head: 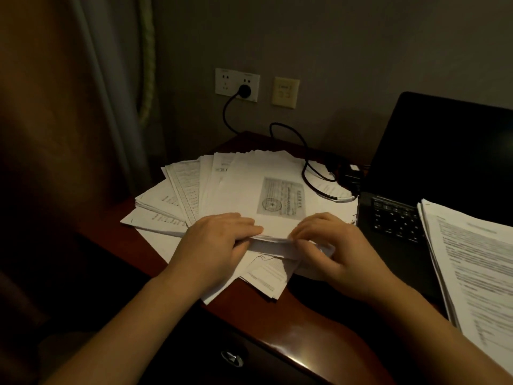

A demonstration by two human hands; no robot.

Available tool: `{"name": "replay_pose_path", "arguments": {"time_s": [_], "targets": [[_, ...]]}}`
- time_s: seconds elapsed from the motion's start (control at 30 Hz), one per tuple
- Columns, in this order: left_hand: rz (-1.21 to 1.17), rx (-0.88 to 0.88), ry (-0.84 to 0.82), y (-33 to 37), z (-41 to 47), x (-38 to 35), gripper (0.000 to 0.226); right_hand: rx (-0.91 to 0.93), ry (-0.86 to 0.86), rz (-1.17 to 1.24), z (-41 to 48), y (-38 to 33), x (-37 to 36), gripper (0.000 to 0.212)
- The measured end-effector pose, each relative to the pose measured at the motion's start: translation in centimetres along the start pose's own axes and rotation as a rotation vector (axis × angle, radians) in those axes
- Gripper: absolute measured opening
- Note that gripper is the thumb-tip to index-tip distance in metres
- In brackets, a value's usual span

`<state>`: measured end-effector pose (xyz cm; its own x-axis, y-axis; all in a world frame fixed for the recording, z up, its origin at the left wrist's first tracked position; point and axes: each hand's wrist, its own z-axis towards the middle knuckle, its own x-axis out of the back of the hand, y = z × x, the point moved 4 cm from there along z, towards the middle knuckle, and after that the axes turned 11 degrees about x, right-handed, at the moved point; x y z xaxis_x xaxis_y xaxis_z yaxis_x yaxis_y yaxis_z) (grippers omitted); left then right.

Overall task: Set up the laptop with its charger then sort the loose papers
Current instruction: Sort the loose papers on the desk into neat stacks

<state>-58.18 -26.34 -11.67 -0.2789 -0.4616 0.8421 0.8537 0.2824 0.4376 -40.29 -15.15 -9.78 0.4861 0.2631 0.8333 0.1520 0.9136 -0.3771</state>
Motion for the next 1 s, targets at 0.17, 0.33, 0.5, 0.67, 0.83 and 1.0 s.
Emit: {"name": "replay_pose_path", "arguments": {"time_s": [0.17,0.33,0.5,0.67,0.83,1.0], "targets": [[-0.051,0.026,-0.195,-1.8,0.4,1.1,0.029,-0.329,0.257,0.353,-0.3,1.6,0.4,0.014],[-0.018,0.074,-0.303,-1.5,1.2,2.9,0.059,-0.493,0.368,0.62,-0.4,2.7,0.3,0.043],[0.224,0.001,-0.434,1.2,1.3,0.1,0.072,-0.665,0.513,0.916,-0.6,2.9,-0.1,0.055],[0.004,-0.042,-0.461,2.6,0.4,-0.2,0.058,-0.713,0.434,0.891,-0.7,3.2,-0.6,0.064],[0.071,0.29,-0.286,-0.8,4.0,0.9,0.059,-0.645,0.342,0.642,-0.4,3.3,-0.3,0.074],[-0.453,0.558,-0.166,-2.4,5.1,2.0,0.052,-0.575,0.303,0.678,-0.4,2.7,0.2,0.078]]}}
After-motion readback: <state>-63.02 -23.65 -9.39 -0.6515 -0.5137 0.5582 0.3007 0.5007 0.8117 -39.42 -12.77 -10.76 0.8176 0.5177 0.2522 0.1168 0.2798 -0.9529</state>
